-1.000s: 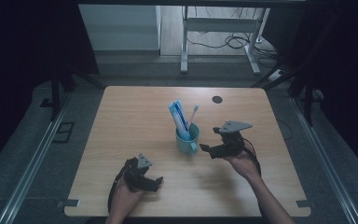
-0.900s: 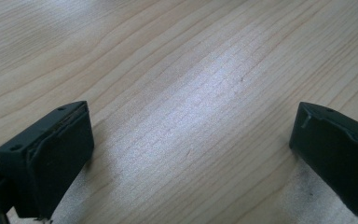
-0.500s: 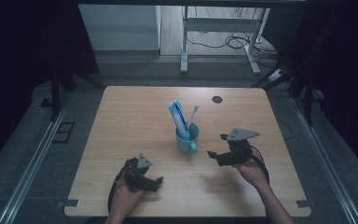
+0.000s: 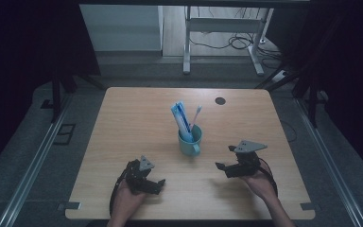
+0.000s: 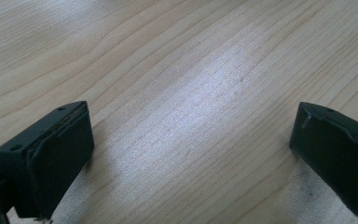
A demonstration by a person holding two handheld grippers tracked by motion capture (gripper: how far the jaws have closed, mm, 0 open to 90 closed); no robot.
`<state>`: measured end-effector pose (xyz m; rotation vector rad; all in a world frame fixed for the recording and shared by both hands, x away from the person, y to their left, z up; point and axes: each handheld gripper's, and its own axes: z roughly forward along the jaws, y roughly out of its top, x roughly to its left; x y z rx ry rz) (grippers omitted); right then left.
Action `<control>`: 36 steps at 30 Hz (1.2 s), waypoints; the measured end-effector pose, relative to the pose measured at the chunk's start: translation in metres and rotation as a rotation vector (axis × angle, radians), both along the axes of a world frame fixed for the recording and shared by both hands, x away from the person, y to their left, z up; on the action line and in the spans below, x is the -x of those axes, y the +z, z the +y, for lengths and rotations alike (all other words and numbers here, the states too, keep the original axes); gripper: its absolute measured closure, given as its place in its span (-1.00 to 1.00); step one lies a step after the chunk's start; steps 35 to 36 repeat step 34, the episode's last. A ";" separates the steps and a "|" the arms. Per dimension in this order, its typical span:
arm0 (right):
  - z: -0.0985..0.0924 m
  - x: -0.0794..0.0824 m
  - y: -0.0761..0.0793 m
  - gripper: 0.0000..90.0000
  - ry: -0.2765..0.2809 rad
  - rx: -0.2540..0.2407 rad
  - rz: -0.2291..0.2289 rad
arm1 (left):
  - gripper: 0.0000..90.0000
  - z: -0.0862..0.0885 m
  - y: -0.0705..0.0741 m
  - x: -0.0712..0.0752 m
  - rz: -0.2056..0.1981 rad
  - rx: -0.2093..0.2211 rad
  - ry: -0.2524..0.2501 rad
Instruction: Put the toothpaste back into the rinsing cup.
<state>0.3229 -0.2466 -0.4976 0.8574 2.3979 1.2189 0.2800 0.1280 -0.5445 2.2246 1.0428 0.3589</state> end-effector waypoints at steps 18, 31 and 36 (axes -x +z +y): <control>-0.015 0.015 -0.031 -0.72 -0.026 0.043 0.063 | -1.00 0.000 0.000 0.000 -0.001 0.000 0.003; -0.017 0.024 -0.045 -0.70 -0.028 0.094 0.095 | -1.00 0.000 0.000 0.001 -0.006 0.002 0.003; -0.018 0.025 -0.045 -0.70 -0.032 0.093 0.095 | -1.00 0.000 0.000 0.001 -0.006 0.002 0.003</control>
